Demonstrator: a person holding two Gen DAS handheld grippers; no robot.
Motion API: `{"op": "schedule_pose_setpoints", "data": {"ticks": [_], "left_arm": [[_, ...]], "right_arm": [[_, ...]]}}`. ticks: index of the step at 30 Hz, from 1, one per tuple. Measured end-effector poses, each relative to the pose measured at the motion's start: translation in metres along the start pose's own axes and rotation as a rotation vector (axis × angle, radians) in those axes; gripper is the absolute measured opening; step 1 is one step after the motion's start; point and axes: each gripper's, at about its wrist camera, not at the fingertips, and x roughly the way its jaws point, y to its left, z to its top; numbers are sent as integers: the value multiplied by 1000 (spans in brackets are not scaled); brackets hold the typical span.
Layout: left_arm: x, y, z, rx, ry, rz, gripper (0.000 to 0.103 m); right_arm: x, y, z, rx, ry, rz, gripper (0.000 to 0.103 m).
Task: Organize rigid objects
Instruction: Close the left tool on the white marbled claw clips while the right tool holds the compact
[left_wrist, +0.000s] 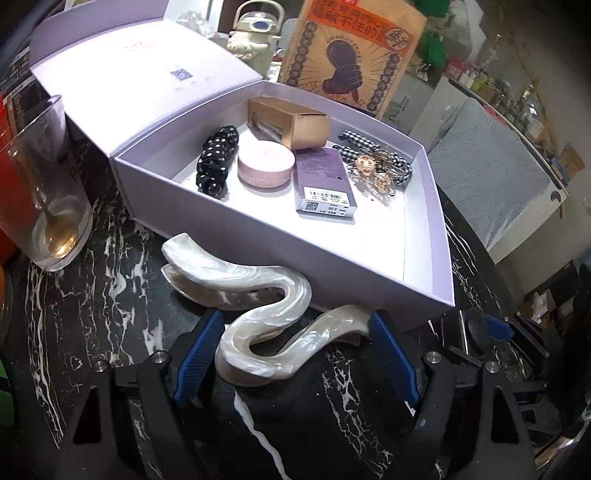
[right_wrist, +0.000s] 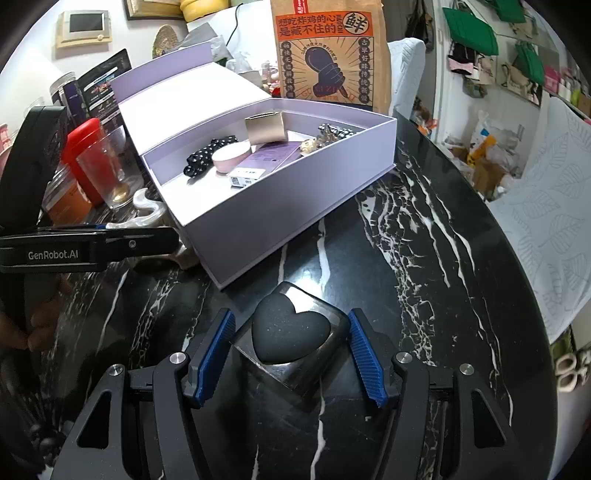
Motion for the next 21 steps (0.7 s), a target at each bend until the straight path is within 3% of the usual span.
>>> {"op": "schedule_pose_setpoints", "data": {"ticks": [2,4,10,21], "left_arm": [[-2,-2,-3,20,-18,-3,80],[-8,-3,-7,38,-68,8,64],[-20,-5,-9,72,-110,-1,44],[-26,0,-27,49,-59,-66,40]], "right_arm": [[0,0,0,-3,1,-5,63],[1,0,1,-4,2,-9,63],[1,0,1,1,1,-18,63],[-2,3,-3,-12,5,-15,63]]}}
